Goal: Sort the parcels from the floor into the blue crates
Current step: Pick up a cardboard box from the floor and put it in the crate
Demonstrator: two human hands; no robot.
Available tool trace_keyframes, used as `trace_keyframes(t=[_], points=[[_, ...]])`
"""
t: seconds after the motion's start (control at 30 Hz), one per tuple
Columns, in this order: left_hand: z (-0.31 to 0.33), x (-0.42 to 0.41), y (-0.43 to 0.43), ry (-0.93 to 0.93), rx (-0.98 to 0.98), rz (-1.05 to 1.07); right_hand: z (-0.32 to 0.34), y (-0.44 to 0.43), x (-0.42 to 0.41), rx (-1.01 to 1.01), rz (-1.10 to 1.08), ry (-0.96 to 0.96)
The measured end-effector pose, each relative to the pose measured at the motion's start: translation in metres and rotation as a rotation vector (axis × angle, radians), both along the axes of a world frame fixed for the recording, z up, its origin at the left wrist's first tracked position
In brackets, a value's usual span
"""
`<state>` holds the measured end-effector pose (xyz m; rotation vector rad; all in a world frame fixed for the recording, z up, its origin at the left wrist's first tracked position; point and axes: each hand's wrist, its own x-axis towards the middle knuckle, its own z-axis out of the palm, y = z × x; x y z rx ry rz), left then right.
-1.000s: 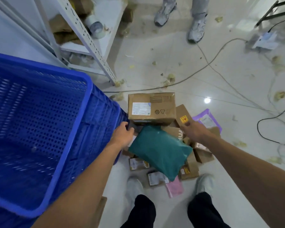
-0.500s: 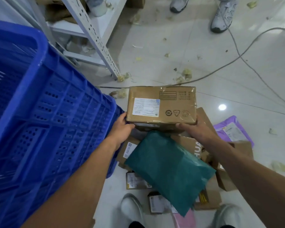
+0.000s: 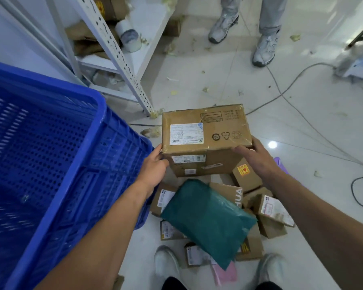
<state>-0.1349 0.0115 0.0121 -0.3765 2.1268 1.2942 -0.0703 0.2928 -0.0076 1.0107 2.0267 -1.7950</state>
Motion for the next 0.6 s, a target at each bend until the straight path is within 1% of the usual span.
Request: trace_keyframes(t=[0.23, 0.33, 0.47, 0.6], points=[[0.116, 0.044, 0.027, 0.084, 0.061, 0.024, 0.126, 0.028, 0.021, 0.025, 0.018, 0.046], [0.173, 0.067, 0.034, 0.129, 0.087, 0.052, 0.187, 0.039, 0.036, 0.079, 0.046, 0.057], [0.263, 0.1, 0.041, 0.226, 0.064, 0.107, 0.278, 0.049, 0.053, 0.158, 0.15, 0.101], [0.349, 0.14, 0.04, 0.33, 0.066, 0.166, 0.356, 0.045, 0.075, 0.145, 0.269, 0.191]])
